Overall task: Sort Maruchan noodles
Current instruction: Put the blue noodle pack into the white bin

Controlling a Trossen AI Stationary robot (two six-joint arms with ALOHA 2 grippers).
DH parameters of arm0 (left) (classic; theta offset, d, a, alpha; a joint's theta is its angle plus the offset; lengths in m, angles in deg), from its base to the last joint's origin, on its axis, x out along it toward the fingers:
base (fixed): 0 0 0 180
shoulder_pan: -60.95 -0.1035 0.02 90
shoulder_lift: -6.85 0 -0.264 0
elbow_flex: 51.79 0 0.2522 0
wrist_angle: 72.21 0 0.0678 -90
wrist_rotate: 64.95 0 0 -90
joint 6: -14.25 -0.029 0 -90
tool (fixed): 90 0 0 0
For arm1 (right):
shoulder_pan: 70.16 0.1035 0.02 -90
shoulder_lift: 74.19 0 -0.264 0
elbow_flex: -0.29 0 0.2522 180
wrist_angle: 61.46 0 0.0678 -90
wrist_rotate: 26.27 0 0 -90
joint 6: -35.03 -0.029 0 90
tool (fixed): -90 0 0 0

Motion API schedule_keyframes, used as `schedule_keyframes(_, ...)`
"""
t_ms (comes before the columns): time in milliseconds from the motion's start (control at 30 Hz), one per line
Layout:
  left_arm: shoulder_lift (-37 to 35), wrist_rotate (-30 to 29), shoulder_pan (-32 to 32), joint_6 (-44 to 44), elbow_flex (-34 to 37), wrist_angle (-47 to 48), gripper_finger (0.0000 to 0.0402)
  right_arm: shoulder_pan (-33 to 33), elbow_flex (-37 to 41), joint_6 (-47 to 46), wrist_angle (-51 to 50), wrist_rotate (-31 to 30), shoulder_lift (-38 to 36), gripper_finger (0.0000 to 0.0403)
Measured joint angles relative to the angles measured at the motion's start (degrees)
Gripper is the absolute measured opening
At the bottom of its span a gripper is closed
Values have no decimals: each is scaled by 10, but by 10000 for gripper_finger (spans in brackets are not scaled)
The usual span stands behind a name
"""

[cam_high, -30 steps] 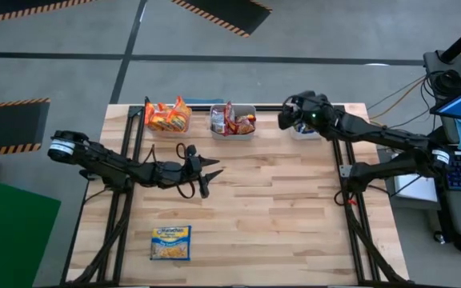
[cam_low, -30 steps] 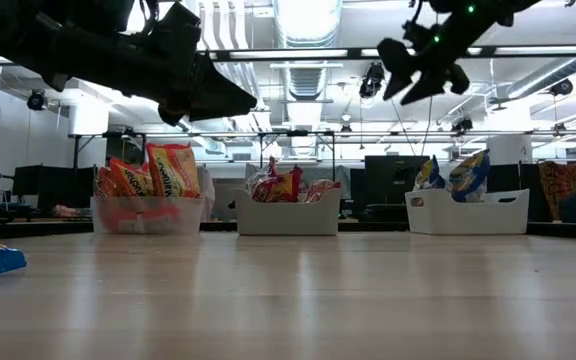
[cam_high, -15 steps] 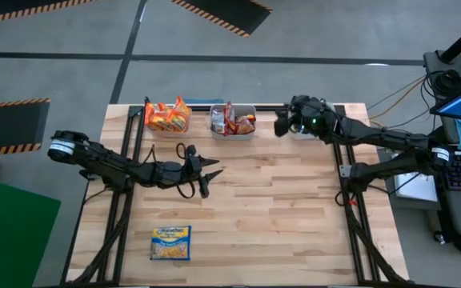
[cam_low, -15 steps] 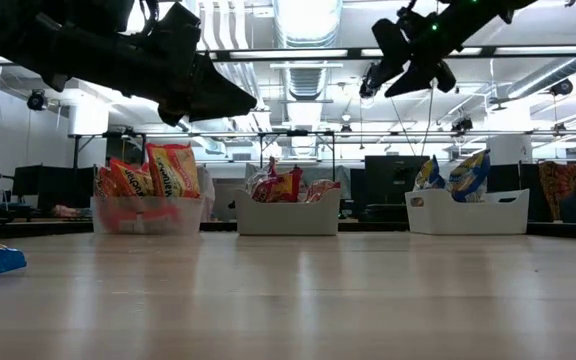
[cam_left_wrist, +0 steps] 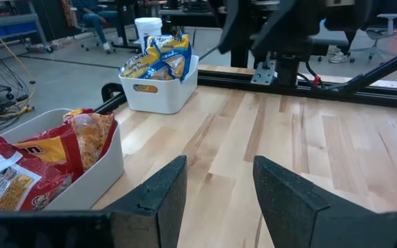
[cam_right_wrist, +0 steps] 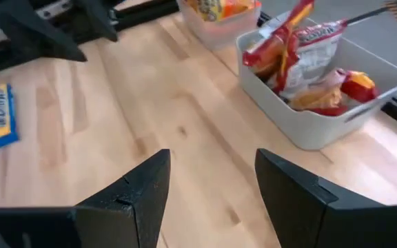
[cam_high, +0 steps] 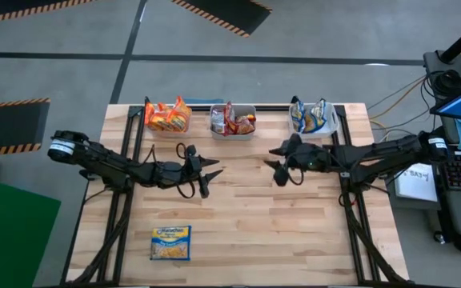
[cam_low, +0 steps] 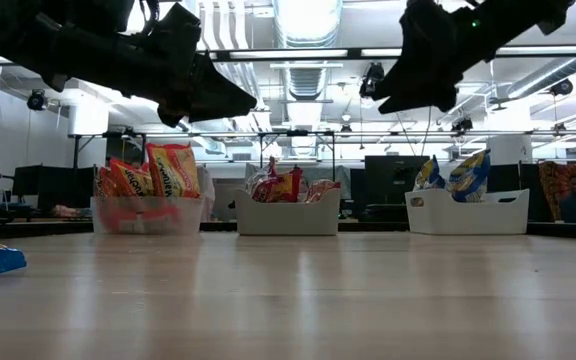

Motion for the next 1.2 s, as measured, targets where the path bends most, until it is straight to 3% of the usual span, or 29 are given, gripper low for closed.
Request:
schedule_keyframes(167, 0, 0, 0, 5, 0, 0, 151, 2, -7, 19, 42, 6, 0, 203)
schedule_keyframes(400, 0, 0, 0, 13, 0, 0, 151, 2, -7, 68, 131, 94, 0, 203)
schedule_keyframes(800, 0, 1, 1, 24, 0, 0, 151, 2, -7, 69, 135, 97, 0, 203)
schedule_keyframes(967, 0, 61, 24, 55, -30, 18, 148, 2, -7, 69, 135, 97, 0, 203)
schedule_keyframes(1033, -1, 95, 43, 62, -76, 95, 144, 2, -7, 69, 135, 97, 0, 203)
schedule_keyframes(1200, 8, 136, 102, 91, -239, 490, 126, 2, -7, 69, 134, 97, 0, 203)
